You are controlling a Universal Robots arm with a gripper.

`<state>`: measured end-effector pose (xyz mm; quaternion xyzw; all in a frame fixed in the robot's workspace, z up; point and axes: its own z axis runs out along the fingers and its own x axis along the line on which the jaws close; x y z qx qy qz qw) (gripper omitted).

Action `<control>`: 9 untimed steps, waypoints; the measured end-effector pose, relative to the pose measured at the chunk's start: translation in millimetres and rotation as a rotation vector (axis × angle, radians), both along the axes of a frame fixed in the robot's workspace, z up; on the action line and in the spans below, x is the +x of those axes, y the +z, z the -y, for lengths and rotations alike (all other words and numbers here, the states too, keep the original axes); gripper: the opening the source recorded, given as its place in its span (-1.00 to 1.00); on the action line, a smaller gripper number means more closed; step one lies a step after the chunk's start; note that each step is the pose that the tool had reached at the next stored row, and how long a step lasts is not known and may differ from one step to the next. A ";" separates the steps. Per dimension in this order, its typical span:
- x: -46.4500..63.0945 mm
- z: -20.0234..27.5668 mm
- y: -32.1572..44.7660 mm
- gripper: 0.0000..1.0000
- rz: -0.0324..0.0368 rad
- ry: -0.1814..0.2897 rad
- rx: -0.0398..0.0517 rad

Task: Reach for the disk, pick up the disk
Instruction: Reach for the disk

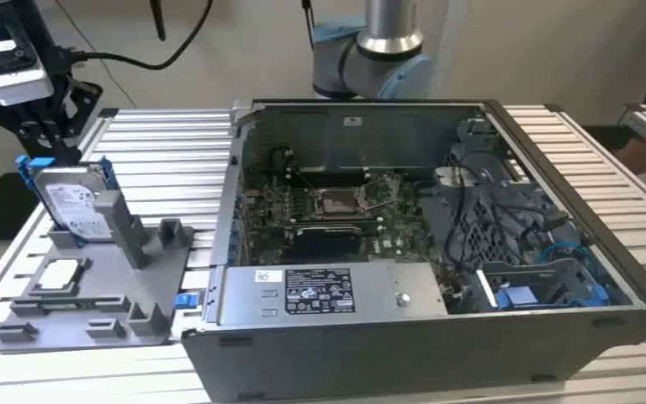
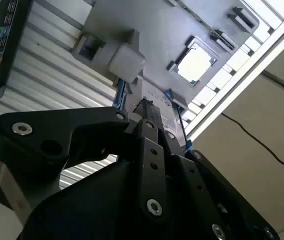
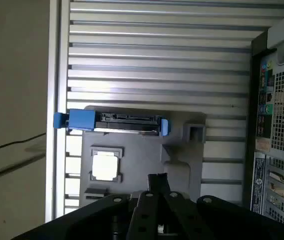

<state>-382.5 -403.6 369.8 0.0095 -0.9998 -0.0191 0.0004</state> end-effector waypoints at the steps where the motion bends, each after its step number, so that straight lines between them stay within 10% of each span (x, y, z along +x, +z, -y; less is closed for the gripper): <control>1: 0.0 0.0 0.0 -1.00 0.0000 0.000 0.0000; 9: -0.1 -0.9 0.0 -1.00 -0.0001 0.000 -0.0001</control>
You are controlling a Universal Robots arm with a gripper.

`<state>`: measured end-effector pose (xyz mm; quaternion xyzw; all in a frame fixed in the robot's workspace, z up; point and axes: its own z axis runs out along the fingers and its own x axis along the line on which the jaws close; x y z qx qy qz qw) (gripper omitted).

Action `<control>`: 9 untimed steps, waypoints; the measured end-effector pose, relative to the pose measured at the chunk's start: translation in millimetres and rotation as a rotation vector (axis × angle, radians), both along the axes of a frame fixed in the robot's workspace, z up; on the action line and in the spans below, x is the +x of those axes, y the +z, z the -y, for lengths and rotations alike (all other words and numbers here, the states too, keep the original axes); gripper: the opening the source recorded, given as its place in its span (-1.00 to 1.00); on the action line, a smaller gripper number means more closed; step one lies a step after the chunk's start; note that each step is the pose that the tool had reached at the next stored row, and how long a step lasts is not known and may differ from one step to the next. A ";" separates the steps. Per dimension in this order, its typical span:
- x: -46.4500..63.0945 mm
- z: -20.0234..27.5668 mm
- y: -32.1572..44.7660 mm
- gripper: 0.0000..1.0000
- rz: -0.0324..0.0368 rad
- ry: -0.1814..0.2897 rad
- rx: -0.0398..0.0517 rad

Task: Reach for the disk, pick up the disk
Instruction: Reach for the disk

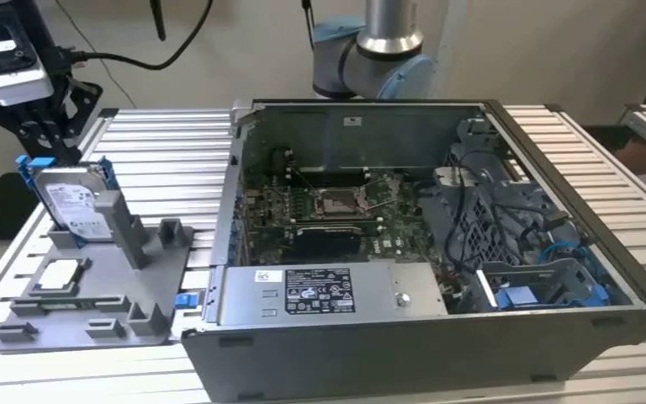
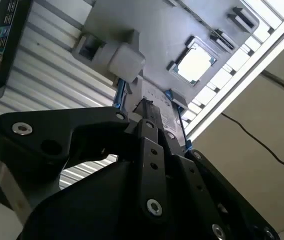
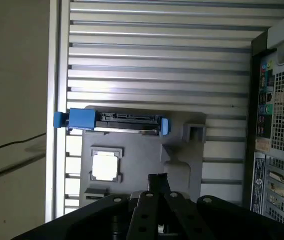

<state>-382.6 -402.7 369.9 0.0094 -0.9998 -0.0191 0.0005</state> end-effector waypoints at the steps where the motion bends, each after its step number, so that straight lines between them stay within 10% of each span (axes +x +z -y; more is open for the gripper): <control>1: 0.0 -3.2 -0.1 -1.00 0.0001 0.000 0.0002; 9: -2.5 -38.8 -0.1 -1.00 0.0003 0.000 0.0002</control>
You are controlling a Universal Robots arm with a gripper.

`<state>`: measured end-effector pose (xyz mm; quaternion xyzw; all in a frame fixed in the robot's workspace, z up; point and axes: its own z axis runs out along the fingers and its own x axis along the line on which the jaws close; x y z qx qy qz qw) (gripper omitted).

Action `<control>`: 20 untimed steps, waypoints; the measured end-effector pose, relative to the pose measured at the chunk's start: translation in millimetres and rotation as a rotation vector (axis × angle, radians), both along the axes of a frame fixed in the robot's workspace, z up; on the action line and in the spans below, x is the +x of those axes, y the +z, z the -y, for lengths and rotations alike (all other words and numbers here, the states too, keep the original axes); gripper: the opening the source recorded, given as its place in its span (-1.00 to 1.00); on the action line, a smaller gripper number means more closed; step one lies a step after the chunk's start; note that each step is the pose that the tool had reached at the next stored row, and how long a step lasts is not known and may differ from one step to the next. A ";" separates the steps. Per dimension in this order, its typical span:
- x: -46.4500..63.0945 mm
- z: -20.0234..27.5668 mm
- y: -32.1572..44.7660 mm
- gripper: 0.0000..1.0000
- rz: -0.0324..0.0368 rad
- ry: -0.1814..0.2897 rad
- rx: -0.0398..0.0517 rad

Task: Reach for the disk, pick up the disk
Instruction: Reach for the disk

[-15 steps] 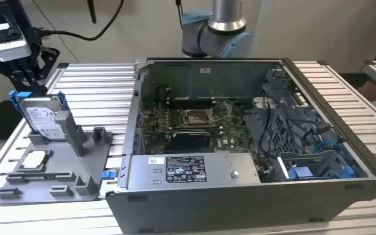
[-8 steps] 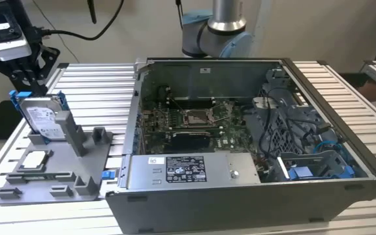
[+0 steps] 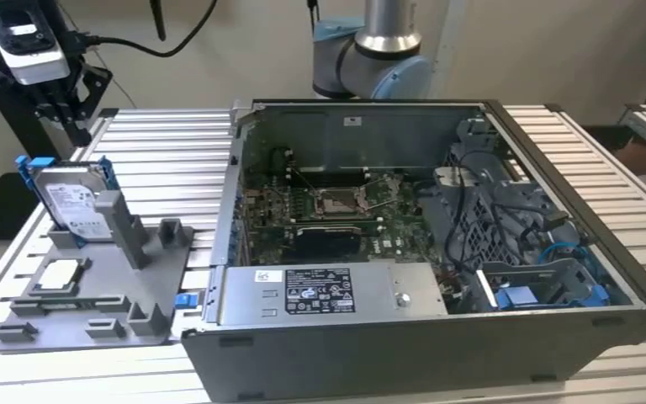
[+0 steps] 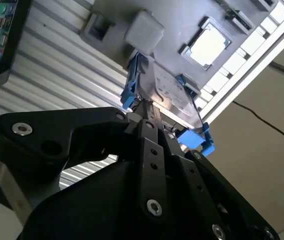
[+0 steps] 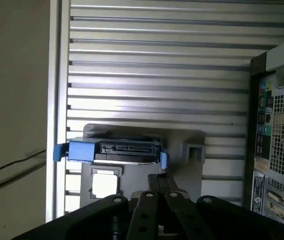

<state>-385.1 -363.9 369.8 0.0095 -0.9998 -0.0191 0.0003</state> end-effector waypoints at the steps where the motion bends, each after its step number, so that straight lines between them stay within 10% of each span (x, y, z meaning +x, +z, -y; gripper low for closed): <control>1: -2.6 -3.5 0.0 -1.00 0.0000 0.000 0.0000; 10: -42.6 -8.5 0.1 -1.00 0.0056 0.000 0.0000; 20: -53.0 14.7 0.0 -1.00 0.0072 0.000 0.0000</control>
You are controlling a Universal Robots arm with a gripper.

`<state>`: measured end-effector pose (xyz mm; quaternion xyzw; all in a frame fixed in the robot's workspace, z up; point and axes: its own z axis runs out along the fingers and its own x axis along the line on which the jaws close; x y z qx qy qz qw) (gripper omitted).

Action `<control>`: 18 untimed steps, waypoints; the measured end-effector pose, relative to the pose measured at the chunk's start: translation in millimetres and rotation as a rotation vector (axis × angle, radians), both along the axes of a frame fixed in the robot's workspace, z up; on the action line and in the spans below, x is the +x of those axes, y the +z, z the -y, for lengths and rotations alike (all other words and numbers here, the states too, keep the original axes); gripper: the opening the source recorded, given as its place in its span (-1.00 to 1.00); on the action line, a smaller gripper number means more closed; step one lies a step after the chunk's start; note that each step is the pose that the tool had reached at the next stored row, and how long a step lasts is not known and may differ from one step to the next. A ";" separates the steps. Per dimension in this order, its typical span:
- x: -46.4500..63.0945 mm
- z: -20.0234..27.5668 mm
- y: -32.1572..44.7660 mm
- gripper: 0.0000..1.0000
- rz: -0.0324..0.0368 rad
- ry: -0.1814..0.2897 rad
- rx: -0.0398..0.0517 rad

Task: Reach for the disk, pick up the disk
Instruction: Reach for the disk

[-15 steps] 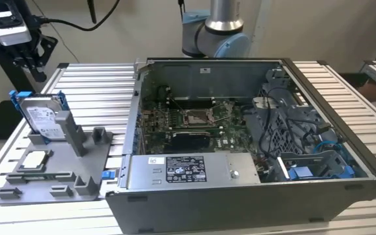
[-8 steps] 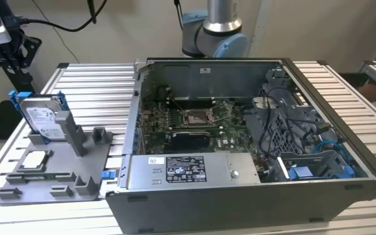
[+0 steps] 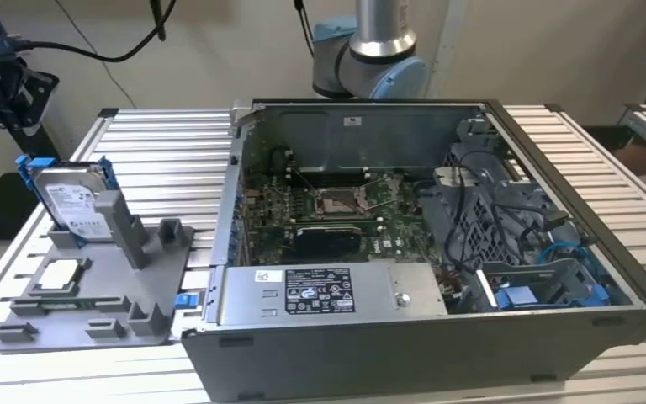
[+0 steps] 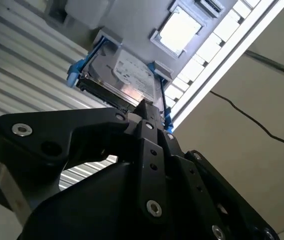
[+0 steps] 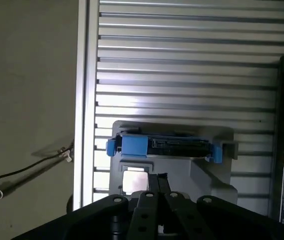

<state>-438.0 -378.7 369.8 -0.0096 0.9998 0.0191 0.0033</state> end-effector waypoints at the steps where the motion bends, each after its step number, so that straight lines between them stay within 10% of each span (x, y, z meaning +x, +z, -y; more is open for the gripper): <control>1: 0.0 0.0 0.0 -1.00 0.0000 0.000 0.0000; 10: -1.6 -0.8 0.1 -1.00 0.0003 -0.002 -0.0003; 14: -3.3 -17.0 -0.3 -1.00 0.0008 -0.002 0.0001; 18: -13.5 -20.0 -0.5 -1.00 0.0052 0.002 0.0000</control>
